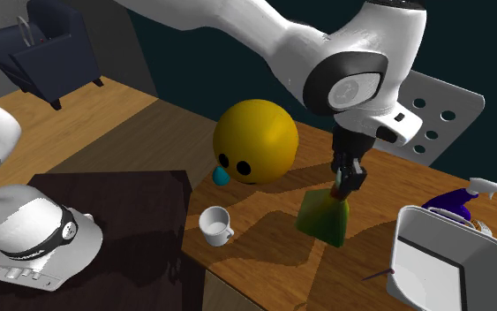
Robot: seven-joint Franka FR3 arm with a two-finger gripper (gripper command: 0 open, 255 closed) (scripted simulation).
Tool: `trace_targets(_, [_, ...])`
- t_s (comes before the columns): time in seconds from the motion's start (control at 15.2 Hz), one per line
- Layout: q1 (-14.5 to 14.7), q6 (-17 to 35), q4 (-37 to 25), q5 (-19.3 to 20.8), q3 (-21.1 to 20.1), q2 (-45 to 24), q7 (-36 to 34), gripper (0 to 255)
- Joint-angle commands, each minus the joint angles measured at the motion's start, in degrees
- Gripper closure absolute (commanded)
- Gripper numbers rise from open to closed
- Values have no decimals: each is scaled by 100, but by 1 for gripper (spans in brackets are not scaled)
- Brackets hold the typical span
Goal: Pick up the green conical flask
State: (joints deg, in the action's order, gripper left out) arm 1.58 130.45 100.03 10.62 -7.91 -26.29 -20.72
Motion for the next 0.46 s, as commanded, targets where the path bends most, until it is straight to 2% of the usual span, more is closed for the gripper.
trace_targets(0.0, [-7, -103, -21, -23, -13, 98, 21, 255])
trace_targets(0.4, [-18, -359, -131, -70, -34, 247, 67, 255])
